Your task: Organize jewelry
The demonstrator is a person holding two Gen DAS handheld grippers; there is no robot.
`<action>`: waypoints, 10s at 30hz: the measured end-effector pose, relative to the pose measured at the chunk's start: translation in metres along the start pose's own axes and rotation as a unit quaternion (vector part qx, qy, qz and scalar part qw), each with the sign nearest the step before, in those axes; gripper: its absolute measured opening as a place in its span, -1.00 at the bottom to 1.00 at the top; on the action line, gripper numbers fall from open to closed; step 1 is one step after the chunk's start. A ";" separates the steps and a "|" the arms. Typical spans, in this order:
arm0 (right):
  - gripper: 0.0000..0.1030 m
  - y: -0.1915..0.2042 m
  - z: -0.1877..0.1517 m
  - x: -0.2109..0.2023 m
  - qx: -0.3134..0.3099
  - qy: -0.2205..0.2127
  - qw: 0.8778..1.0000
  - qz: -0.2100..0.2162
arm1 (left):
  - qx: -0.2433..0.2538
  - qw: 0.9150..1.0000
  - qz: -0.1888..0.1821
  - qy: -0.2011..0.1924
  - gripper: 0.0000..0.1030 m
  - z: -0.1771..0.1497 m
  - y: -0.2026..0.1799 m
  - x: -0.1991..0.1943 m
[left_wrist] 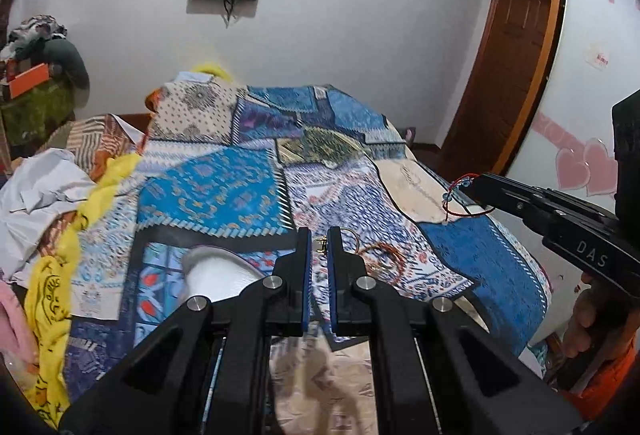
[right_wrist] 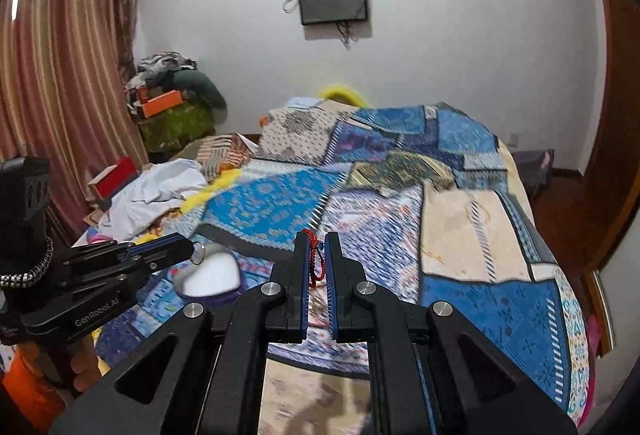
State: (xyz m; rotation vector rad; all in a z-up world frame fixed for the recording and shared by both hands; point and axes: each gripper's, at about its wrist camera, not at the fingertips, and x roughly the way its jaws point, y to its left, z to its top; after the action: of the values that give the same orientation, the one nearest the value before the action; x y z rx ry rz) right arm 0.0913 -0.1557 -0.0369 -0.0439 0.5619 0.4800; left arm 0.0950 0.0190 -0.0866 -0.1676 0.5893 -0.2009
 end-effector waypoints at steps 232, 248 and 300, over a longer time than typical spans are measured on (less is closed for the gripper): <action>-0.62 0.065 0.017 0.079 -0.047 0.081 0.991 0.098 | -0.044 0.993 0.086 0.071 -0.92 -0.024 0.078 0.038; -0.62 0.084 -0.011 0.152 -0.051 0.189 0.971 0.136 | -0.054 0.989 0.079 0.110 -0.92 -0.043 0.102 0.069; -0.34 0.009 0.016 0.064 -0.016 0.099 0.994 0.052 | -0.037 0.995 0.086 0.043 -0.22 0.002 0.057 0.017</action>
State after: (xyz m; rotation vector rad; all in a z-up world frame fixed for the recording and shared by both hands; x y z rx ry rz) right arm 0.1424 -0.1180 -0.0561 -0.0946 0.7531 0.5905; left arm 0.1177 0.0707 -0.1062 -0.1798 0.6939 -0.0194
